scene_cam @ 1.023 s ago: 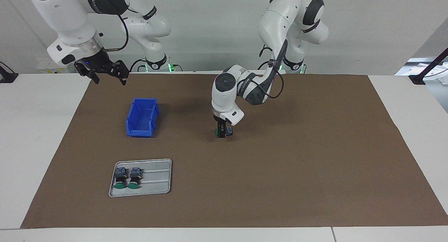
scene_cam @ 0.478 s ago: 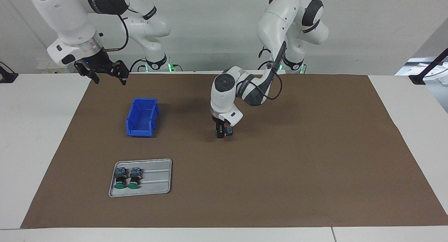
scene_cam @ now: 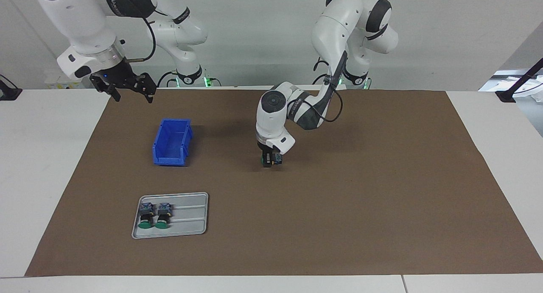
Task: Place and press button with both arms
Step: 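Move the left gripper down beside the green-capped part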
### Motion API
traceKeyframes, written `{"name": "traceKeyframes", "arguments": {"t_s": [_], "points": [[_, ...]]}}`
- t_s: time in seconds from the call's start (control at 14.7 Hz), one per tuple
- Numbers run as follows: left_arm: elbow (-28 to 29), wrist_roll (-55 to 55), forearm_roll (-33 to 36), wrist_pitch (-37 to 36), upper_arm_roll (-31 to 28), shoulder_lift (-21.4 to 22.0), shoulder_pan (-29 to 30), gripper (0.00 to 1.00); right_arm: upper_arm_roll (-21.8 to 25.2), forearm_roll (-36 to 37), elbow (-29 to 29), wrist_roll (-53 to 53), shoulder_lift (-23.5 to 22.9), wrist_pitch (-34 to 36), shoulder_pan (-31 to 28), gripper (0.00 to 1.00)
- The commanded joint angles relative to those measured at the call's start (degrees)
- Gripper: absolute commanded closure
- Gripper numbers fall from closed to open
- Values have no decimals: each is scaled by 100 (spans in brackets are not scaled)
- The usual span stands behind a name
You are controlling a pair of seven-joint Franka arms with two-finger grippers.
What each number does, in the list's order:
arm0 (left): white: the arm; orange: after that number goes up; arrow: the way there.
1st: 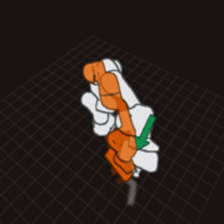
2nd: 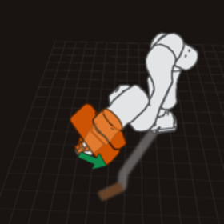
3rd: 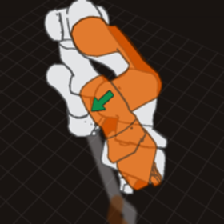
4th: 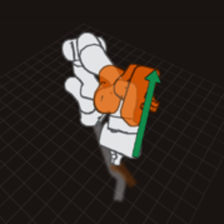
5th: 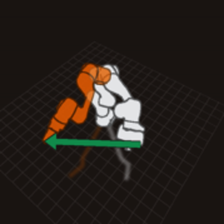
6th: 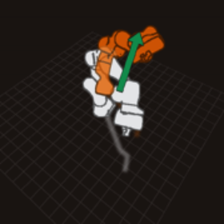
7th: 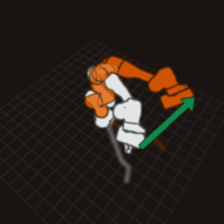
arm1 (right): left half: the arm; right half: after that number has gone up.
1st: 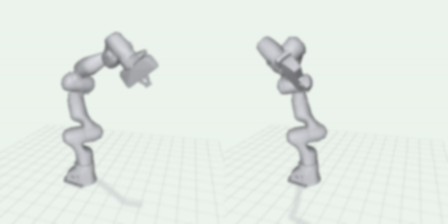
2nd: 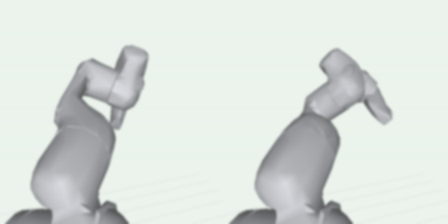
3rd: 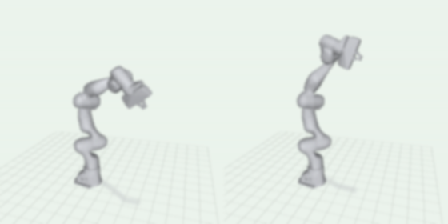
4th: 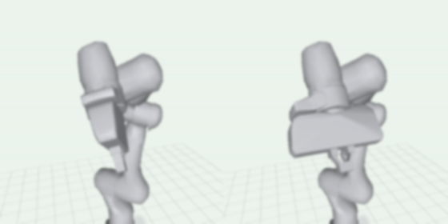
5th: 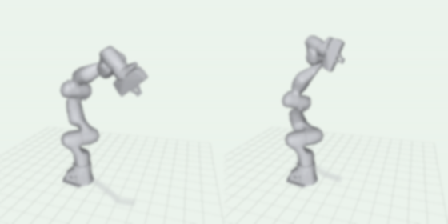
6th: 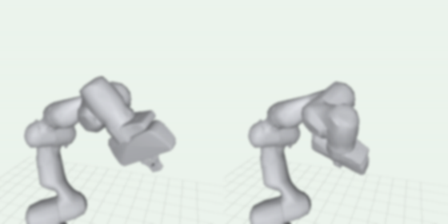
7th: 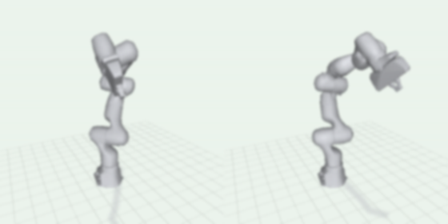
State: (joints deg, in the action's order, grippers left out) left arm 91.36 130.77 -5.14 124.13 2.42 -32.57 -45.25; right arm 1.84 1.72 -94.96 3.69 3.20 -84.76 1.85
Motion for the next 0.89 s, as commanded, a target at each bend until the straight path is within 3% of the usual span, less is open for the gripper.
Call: {"name": "traceKeyframes", "arguments": {"t_s": [0.0,0.2,0.61,0.82], "points": [[23,28,22,68,-58,-13,-45,62,-17,39,-181,-88,146,-85,-44,1],[-21,2,22,24,-66,-13,-63,83,-17,48,-181,-88,146,-85,-44,1],[-39,-86,294,-160,-93,198,16,92,-17,39,-181,-88,146,-85,-36,1],[-4,-525,251,-327,-84,417,78,92,-17,39,-181,-88,146,-85,-36,1]]}}
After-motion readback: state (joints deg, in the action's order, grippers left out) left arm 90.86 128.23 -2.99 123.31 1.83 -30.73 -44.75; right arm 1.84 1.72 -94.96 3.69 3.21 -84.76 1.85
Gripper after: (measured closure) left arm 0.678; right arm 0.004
